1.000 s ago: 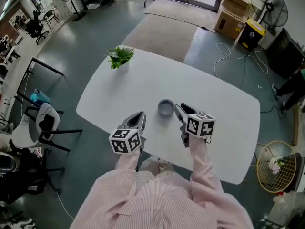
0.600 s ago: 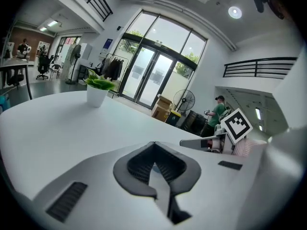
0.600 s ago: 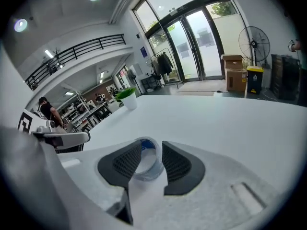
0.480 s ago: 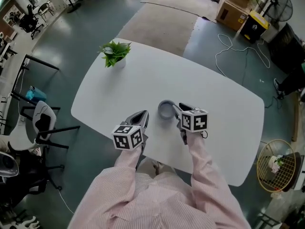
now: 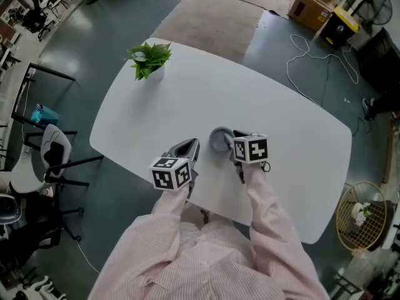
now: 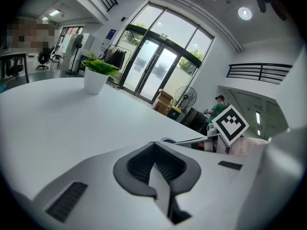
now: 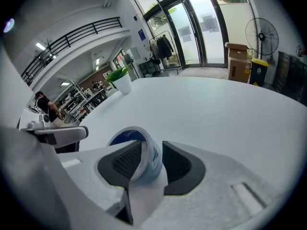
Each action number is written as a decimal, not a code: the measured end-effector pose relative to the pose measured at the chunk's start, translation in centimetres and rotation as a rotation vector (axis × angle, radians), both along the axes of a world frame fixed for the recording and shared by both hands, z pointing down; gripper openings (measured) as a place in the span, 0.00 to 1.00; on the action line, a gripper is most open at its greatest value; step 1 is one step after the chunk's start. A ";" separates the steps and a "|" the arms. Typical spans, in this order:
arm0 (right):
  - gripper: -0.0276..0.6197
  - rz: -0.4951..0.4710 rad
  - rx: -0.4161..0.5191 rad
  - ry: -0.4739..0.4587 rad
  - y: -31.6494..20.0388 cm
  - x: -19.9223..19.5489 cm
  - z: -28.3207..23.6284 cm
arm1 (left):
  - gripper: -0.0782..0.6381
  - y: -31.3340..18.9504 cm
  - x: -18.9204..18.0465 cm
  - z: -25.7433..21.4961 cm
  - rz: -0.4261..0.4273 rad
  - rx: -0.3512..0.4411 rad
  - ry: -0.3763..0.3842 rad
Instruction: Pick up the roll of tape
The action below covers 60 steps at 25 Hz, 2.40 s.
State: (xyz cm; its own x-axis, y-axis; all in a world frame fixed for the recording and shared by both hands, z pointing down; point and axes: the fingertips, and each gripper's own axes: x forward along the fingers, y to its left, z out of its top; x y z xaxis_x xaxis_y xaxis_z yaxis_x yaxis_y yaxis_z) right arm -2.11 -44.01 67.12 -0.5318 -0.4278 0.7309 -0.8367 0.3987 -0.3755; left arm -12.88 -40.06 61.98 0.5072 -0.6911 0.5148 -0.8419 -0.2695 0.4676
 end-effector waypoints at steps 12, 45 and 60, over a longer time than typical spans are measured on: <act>0.19 0.006 -0.058 0.115 -0.7 0.2 1.7 | 0.11 -0.8 -0.9 0.7 -0.022 -0.021 0.004; 0.17 0.195 0.427 -0.152 -0.2 1.8 -12.6 | 0.11 -1.0 -0.7 -9.4 0.031 0.273 -0.046; 0.17 0.234 0.648 -0.265 2.4 3.8 -20.0 | 0.11 0.5 -0.1 -15.8 0.046 0.449 -0.059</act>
State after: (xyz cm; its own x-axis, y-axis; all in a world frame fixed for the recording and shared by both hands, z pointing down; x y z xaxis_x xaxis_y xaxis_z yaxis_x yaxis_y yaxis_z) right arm 1.71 -41.61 47.07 -0.4974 -0.8541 0.1522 -0.8409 0.4316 -0.3265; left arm -13.01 -39.60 46.17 0.5211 -0.8302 0.1980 -0.8461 -0.4721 0.2475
